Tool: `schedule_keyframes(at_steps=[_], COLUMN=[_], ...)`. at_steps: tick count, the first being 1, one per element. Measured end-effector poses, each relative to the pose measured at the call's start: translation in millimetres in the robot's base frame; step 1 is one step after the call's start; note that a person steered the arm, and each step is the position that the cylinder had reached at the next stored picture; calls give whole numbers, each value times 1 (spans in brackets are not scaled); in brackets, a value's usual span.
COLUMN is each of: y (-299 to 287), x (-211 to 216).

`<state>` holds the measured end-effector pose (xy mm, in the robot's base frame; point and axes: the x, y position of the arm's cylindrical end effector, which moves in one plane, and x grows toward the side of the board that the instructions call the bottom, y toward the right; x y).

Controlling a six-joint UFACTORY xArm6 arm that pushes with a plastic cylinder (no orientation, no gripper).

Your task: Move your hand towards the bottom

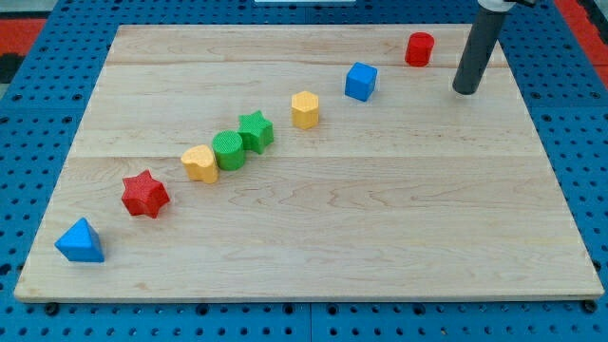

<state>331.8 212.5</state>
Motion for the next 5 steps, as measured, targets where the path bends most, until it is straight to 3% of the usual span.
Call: schedule_keyframes(at_steps=[2,3,5], y=[-4,0,-114], x=[6,68,111])
